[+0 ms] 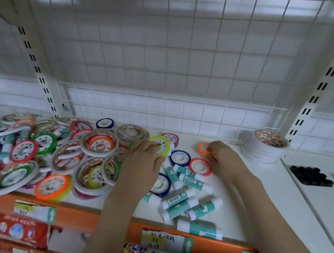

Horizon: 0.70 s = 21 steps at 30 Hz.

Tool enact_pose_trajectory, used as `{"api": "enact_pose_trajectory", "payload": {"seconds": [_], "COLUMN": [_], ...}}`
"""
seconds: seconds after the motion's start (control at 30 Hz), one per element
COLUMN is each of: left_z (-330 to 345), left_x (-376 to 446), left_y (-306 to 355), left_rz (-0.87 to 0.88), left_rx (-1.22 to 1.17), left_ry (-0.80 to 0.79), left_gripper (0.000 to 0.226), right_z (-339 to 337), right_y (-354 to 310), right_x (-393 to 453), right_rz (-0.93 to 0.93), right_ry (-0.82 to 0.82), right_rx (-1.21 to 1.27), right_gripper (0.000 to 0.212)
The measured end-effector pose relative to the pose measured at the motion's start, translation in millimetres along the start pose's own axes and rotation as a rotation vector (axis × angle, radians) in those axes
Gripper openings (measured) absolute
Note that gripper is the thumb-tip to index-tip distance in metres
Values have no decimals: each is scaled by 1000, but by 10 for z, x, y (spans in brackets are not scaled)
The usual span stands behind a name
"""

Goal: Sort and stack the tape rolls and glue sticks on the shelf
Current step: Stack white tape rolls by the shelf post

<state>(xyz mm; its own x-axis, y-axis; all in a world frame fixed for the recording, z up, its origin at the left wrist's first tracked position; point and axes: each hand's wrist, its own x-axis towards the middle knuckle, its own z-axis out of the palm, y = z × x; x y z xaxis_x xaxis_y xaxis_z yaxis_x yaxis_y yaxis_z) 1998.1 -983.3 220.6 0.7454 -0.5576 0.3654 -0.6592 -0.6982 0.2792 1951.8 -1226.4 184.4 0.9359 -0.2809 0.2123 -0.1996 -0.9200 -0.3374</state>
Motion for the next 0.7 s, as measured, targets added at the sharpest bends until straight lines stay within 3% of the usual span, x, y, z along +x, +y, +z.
{"api": "enact_pose_trajectory", "payload": {"seconds": [0.7], "left_z": [70], "left_x": [115], "left_y": [-318], "left_rz": [-57], "left_rx": [46], "left_ry": [-116], "left_gripper": [41], "right_z": [175], "right_y": [-231], "right_x": [510], "right_rz": [28], "right_ry": [-227], "right_rx": [-81], "right_gripper": [31]}}
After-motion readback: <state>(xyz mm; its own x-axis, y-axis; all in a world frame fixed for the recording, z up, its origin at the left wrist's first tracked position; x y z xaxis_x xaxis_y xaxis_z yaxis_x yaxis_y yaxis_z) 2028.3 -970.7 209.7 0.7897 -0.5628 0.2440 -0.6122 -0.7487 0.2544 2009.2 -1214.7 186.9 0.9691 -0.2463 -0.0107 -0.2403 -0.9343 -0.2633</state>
